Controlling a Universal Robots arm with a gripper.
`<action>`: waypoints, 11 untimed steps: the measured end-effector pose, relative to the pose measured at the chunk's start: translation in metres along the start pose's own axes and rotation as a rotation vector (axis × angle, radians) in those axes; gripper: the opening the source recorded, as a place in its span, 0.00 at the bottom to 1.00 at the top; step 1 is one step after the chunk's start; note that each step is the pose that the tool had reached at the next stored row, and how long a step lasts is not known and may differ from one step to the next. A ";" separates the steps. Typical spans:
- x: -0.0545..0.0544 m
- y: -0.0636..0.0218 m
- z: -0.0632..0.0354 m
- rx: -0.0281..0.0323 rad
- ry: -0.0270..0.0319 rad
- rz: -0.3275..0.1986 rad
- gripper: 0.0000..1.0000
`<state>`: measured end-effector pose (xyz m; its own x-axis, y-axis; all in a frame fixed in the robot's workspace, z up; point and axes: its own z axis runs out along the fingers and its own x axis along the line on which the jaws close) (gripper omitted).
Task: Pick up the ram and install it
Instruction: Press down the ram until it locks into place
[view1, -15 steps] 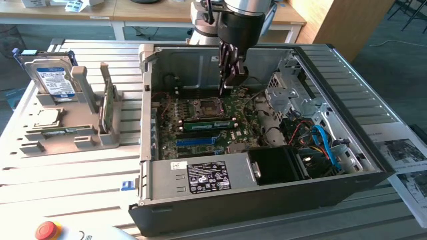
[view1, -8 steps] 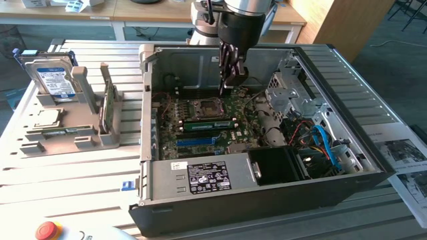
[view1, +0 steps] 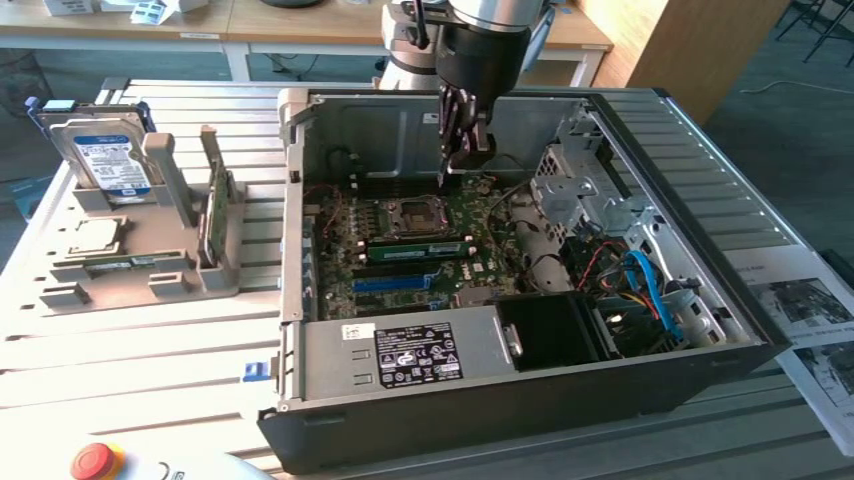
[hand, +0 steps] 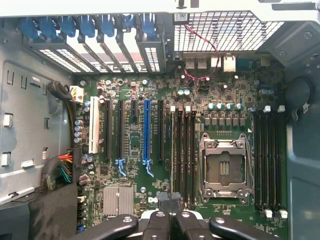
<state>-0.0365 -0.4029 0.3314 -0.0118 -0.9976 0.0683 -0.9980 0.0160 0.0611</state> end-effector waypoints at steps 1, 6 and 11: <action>0.000 0.0000 0.0000 0.0000 0.0000 0.000 0.10; 0.000 0.0000 0.0000 0.0000 0.0000 0.000 0.10; 0.000 0.0006 0.0000 0.0126 -0.0001 0.001 0.10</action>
<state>-0.0371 -0.4029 0.3314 -0.0127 -0.9976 0.0682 -0.9987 0.0160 0.0485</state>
